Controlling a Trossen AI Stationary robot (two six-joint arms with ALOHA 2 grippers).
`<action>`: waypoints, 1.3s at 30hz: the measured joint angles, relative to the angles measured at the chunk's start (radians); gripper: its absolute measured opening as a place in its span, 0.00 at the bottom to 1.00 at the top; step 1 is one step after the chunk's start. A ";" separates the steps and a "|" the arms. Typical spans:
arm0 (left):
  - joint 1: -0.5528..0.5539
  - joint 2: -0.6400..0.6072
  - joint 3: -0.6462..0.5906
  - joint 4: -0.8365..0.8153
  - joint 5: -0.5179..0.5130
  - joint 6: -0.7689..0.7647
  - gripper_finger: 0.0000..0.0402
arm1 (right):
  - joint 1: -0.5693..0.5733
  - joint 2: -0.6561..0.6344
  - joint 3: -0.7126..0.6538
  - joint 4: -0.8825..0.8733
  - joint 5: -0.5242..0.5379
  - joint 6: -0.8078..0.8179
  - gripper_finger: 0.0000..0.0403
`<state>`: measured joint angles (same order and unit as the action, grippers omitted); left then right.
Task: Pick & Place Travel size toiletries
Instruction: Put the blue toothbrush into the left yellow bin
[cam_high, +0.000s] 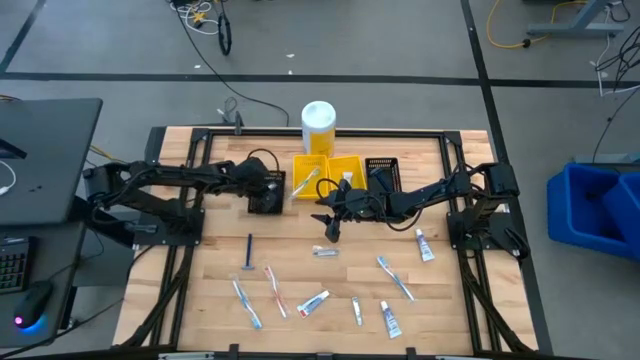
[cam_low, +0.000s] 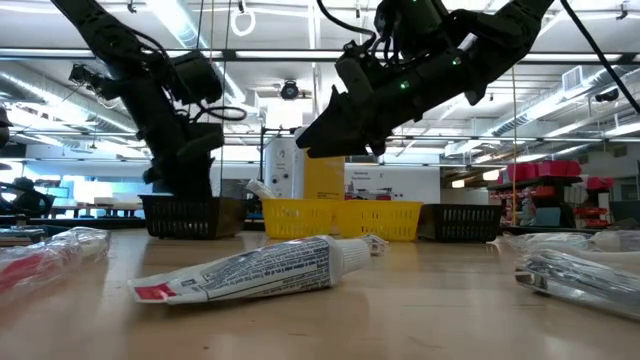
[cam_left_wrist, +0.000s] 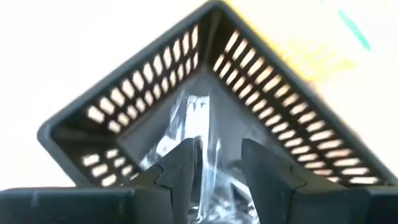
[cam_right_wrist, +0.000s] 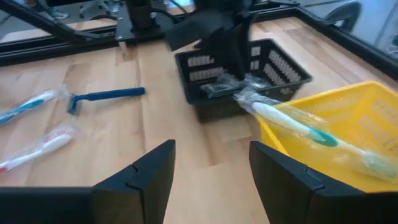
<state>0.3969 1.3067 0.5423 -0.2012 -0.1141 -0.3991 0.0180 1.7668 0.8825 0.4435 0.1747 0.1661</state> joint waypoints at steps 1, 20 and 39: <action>0.000 0.000 0.010 -0.001 0.000 0.011 0.35 | 0.000 0.000 0.000 0.000 -0.015 -0.006 0.54; -0.156 -0.001 0.170 0.023 0.142 0.042 0.35 | 0.001 0.000 0.000 -0.108 -0.082 -0.032 0.50; -0.360 0.003 0.169 0.045 -0.114 0.093 0.34 | 0.301 -0.273 -0.001 -0.875 -0.183 0.489 0.48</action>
<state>0.0370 1.3098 0.7116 -0.1561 -0.2276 -0.3061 0.3186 1.4934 0.8818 -0.4313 -0.0087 0.6549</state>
